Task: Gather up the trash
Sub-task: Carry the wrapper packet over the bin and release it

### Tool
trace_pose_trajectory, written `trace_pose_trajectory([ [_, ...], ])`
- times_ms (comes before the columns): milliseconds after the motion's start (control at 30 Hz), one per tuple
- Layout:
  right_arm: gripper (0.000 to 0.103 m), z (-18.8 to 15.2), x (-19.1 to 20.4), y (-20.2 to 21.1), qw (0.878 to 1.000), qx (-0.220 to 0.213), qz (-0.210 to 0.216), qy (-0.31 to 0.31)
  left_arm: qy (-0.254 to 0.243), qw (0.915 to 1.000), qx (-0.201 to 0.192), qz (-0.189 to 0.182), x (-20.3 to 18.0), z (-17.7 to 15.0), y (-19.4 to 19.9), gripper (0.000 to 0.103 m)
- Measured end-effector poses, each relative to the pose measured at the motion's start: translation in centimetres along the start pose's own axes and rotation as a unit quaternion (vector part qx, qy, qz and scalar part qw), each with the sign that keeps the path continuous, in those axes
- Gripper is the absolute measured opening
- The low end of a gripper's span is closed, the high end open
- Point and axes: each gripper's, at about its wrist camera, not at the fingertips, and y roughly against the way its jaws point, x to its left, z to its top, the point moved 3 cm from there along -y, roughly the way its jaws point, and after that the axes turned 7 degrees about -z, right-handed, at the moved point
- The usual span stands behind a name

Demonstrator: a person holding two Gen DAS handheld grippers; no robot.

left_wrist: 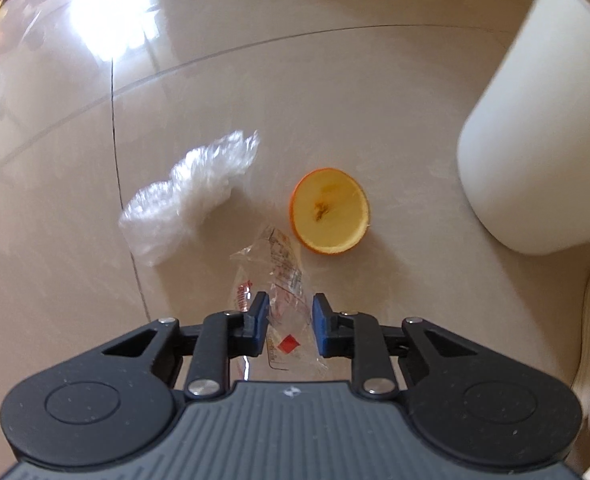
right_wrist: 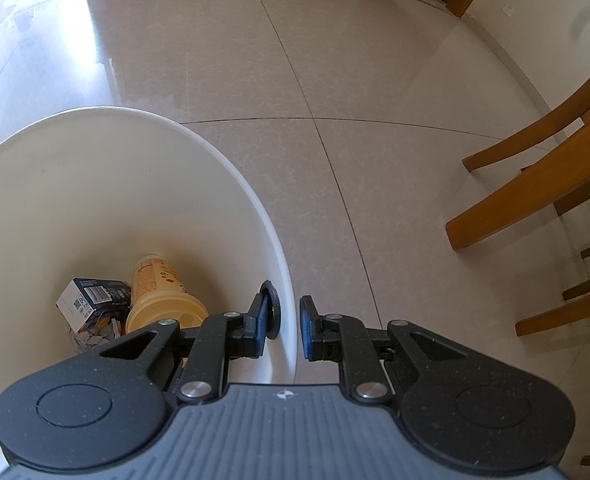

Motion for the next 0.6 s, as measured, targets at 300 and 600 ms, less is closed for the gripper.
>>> trace_pose_trajectory([
  [300, 0.019, 0.0, 0.3, 0.1, 1.000, -0.001, -0.003, 0.002, -0.041, 0.9989, -0.001, -0.023, -2.6, 2.2, 5.9, 0.021],
  [600, 0.019, 0.0, 0.4, 0.1, 1.000, -0.001, -0.006, 0.005, -0.130, 0.9877, -0.025, -0.083, -9.5, 7.3, 15.7, 0.021],
])
